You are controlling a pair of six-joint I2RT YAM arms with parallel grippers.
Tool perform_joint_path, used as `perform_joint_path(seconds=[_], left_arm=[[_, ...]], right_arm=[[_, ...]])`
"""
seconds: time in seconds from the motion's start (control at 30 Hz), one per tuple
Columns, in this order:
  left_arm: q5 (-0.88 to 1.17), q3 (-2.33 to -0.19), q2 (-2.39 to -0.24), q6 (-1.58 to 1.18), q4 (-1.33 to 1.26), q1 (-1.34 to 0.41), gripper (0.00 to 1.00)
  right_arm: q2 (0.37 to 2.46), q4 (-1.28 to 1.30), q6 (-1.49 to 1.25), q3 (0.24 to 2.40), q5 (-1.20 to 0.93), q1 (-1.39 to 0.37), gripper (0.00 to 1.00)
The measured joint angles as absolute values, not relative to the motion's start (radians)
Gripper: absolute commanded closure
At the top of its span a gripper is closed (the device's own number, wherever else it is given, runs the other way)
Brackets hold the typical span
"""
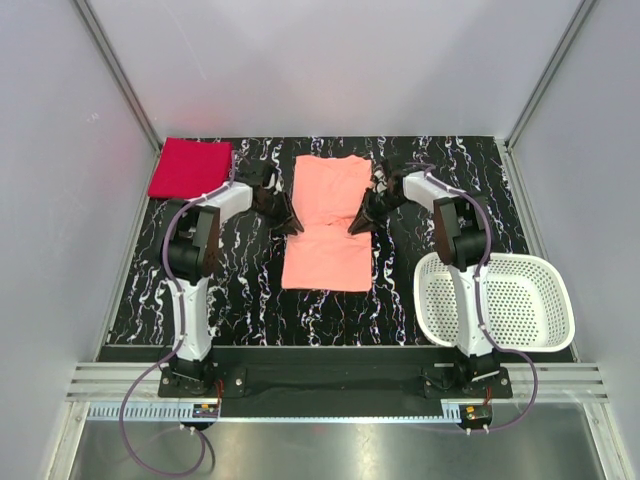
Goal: Fold and stack the t-shirts
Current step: Fold the tshirt
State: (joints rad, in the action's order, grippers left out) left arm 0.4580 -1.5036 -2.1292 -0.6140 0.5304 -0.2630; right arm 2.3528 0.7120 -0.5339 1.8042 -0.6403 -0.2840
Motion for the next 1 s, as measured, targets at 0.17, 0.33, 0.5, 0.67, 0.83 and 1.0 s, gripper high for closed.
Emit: perform_joint_path(seconds=[0.17,0.33,0.5,0.67,0.83,1.0], left_arm=[[0.44,-1.443,-2.093,-0.614,0.503,-0.263,0.66],[0.417,-1.356,-2.025,-0.605,0.513,-0.267,0.65],[0.37,-1.344,-1.992,-0.591,0.568,-0.27,0.58],[0.301,-1.365,-1.941,-0.565,0.663,-0.27,0.4],[0.242,-1.398,-1.805,-0.528,0.734,-0.269,0.35],[0.236,-1.282,-1.583,-0.492,0.738,-0.267,0.33]], right_arm=[[2.325,0.651,-0.538,1.702,-0.701,-0.283,0.77],[2.279,0.623,-0.533,1.602,-0.735,-0.287,0.76],[2.285,0.717,-0.475,1.69,-0.681,-0.292,0.72],[2.283,0.828,-0.397,1.856,-0.566,-0.29,0.52],[2.139,0.885,-0.34,1.75,-0.459,-0.29,0.37],[1.866,0.906,-0.312,1.422,-0.418,-0.342,0.37]])
